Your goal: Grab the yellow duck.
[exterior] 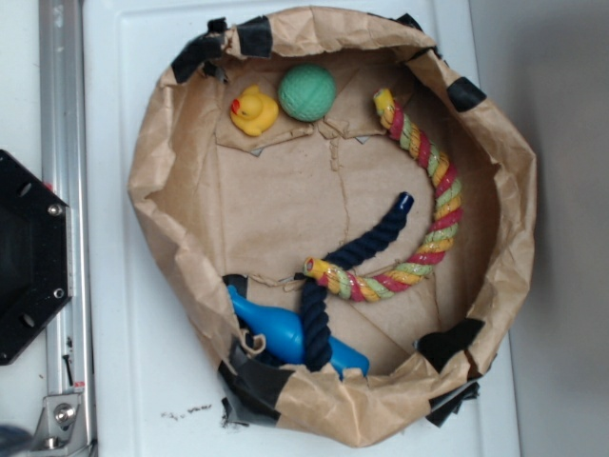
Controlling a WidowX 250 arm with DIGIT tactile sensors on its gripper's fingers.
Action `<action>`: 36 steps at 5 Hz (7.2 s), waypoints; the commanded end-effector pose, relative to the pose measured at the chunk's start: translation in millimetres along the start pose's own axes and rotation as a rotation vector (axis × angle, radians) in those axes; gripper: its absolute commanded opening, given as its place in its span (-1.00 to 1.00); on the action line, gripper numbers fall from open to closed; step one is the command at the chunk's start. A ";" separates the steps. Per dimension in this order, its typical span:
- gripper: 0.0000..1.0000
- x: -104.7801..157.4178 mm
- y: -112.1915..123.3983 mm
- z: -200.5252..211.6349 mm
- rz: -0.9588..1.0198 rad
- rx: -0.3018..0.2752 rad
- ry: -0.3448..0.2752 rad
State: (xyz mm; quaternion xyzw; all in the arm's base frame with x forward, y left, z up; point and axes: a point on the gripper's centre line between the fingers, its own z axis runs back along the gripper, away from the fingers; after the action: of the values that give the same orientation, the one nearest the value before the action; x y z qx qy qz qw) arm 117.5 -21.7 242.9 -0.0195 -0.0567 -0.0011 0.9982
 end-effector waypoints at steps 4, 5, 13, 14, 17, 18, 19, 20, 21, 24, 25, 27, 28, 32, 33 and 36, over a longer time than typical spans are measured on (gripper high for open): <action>1.00 78.4 55.4 -79.5 0.306 -0.038 -0.083; 1.00 101.6 46.3 -95.2 0.209 -0.099 -0.062; 1.00 96.5 65.6 -175.6 -0.086 -0.037 -0.012; 1.00 90.4 84.2 -183.8 -0.026 0.048 -0.049; 1.00 96.1 87.4 -200.2 -0.070 0.071 -0.058; 1.00 93.9 92.6 -201.7 -0.064 0.073 -0.055; 1.00 89.7 93.7 -205.1 -0.073 0.071 -0.044; 1.00 74.3 102.6 -211.8 -0.033 0.031 -0.012; 1.00 58.8 121.8 -222.0 0.020 0.029 0.036; 1.00 58.2 160.8 -200.6 0.128 0.124 0.039; -1.00 58.3 152.3 -199.7 0.100 0.136 0.033; -1.00 57.6 150.8 -199.3 0.085 0.149 0.041; -1.00 57.3 148.6 -203.6 0.070 0.155 0.048; -1.00 73.4 116.6 -199.1 0.030 0.058 0.011; -1.00 76.9 104.2 -169.9 0.016 -0.021 -0.046; -1.00 63.0 114.7 -153.9 0.027 -0.047 -0.065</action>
State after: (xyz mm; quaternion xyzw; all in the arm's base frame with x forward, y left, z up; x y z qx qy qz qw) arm 197.5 83.7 80.5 -0.0535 -0.0674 0.0046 0.9963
